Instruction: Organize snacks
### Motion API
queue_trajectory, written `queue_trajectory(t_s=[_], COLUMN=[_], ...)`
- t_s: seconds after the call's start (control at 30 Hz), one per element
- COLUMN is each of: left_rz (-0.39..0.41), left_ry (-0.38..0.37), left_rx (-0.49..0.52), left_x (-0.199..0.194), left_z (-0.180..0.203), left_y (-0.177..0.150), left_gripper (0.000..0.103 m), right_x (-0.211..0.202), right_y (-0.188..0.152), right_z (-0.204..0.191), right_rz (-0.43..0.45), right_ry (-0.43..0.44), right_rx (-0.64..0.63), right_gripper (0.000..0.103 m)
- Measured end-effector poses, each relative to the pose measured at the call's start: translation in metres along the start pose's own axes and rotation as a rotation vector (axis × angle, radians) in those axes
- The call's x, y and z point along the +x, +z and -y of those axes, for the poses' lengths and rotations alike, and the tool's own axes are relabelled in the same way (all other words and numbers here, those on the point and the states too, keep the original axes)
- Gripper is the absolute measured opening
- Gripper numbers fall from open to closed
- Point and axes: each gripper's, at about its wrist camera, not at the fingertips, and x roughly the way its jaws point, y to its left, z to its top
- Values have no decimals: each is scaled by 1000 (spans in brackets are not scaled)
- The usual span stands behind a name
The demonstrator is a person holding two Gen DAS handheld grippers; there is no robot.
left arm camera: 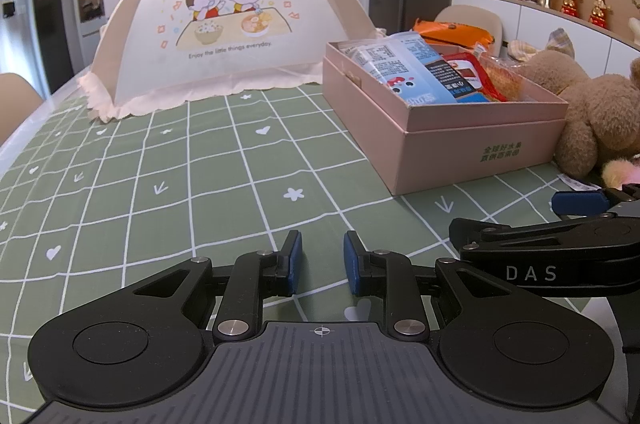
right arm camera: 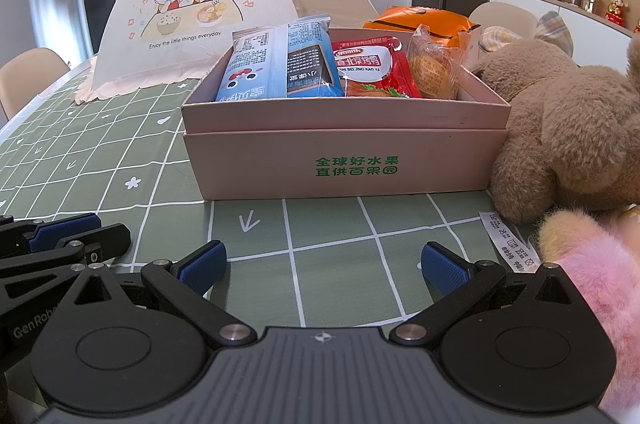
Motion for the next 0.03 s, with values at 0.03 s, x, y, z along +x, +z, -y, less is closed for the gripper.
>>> queue_trajectory(t_s=[0.03], left_rz=[0], left_ry=[0], left_rx=[0], left_x=[0], left_z=[0], left_y=[0], left_gripper=[26], right_x=[0], right_y=[0], right_z=[0], right_rz=[0], right_ry=[0], right_rx=[0], right_gripper=[103])
